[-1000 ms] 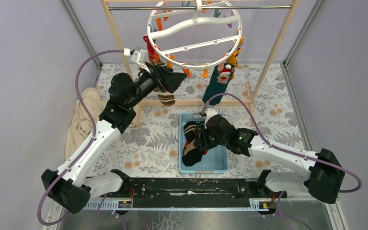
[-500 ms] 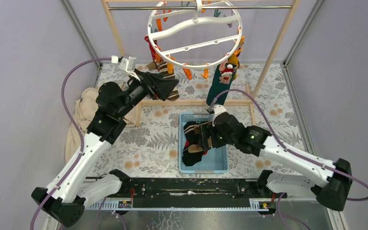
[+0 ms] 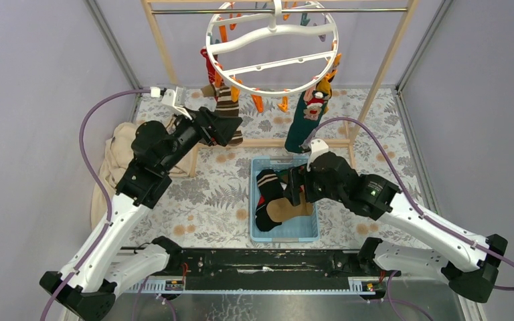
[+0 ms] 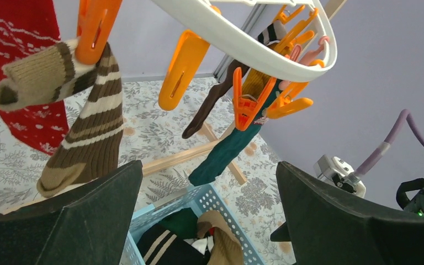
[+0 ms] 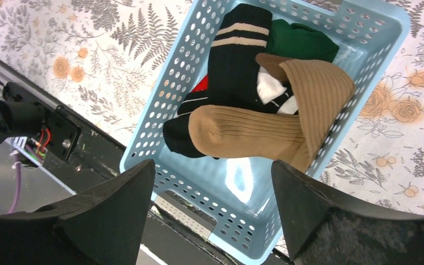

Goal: Remove the socks clipped to the hanger
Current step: Place the sock in the bin, then remove the sock from the hanger.

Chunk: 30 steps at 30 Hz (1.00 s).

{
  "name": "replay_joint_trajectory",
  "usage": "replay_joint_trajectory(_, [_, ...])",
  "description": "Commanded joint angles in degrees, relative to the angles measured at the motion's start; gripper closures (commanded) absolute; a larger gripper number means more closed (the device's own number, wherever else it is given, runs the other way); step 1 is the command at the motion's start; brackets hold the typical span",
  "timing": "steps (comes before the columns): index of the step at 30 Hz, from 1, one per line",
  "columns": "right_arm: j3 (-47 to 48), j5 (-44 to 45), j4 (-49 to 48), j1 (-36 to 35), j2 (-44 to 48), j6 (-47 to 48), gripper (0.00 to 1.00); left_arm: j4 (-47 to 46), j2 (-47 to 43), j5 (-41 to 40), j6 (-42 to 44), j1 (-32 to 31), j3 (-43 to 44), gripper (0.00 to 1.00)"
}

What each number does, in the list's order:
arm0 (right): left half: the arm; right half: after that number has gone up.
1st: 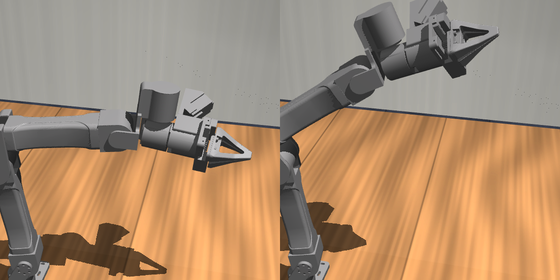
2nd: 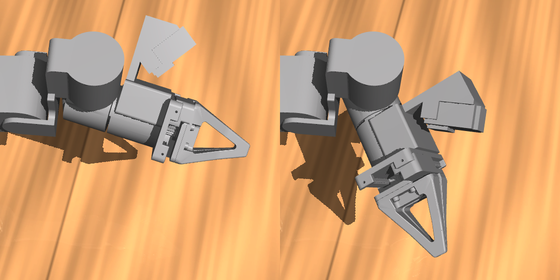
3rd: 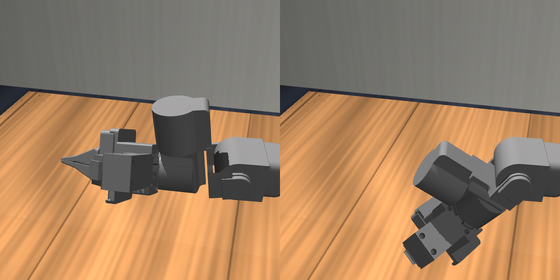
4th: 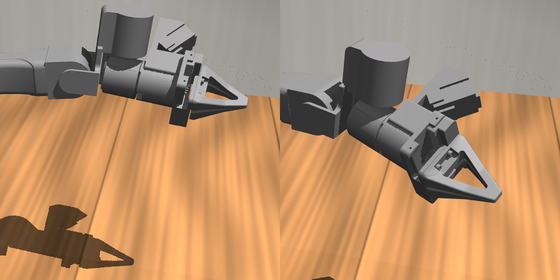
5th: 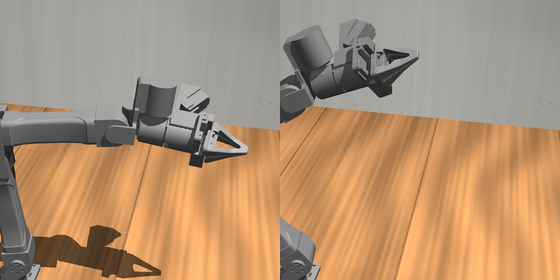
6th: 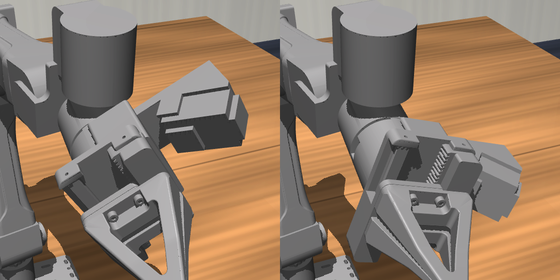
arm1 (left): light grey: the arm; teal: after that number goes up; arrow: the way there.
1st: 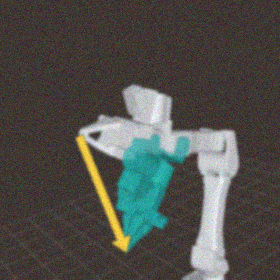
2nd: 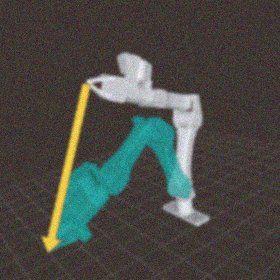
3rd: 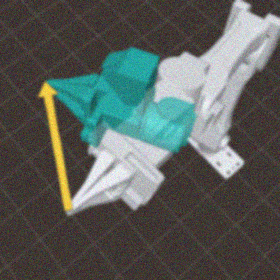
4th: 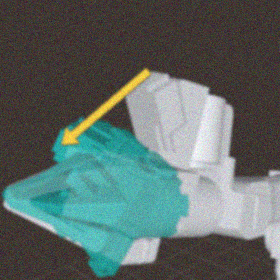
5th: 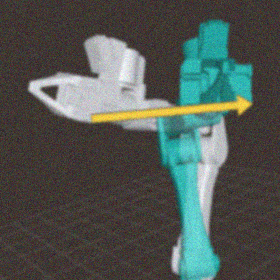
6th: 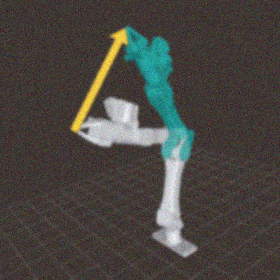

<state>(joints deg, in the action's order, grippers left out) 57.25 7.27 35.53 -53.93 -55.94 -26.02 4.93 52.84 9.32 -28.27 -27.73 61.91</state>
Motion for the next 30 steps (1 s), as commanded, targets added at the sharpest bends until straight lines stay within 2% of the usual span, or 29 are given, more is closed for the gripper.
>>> replay_joint_trajectory(1, [-0.83, 3.95, -2.21, 0.32, -1.35, 1.22, 0.18, 1.04, -1.22, -2.13, 1.44, -0.22, -0.48, 0.01])
replay_joint_trajectory(5, [-1.97, 5.43, -7.02, 0.32, -4.43, 1.93, 0.26, 2.28, -1.34, -4.32, 1.64, -0.2, -0.39, 0.01])
replay_joint_trajectory(8, [-0.8, 4.57, -10.78, 0.32, -7.23, 2.92, 0.33, 5.0, -1.47, -8.91, 1.35, -0.16, -0.02, 0.01])
replay_joint_trajectory(10, [-0.53, 4.41, -14.1, 0.32, -8.44, 3.82, 0.34, 6.85, -1.63, -13.09, 1.29, -0.2, 0.14, 0.01])
replay_joint_trajectory(17, [-7.12, 4.53, -36.21, 0.34, -10.88, 8.22, 0.25, 10.86, -4.22, -22.61, 0.15, -0.12, -1.53, 0.01])
replay_joint_trajectory(22, [-11.22, 3.91, -53.03, 0.32, -17.16, 9.28, 0.2, 15.16, -6.12, -28.47, -1.34, -0.14, -1.81, 0.01])
replay_joint_trajectory(30, [-11.22, 3.54, -75.09, 0.32, -29.91, 13.86, 0.17, 19.94, -6.9, -30.54, -2.49, 0.2, -1.71, 0.01])
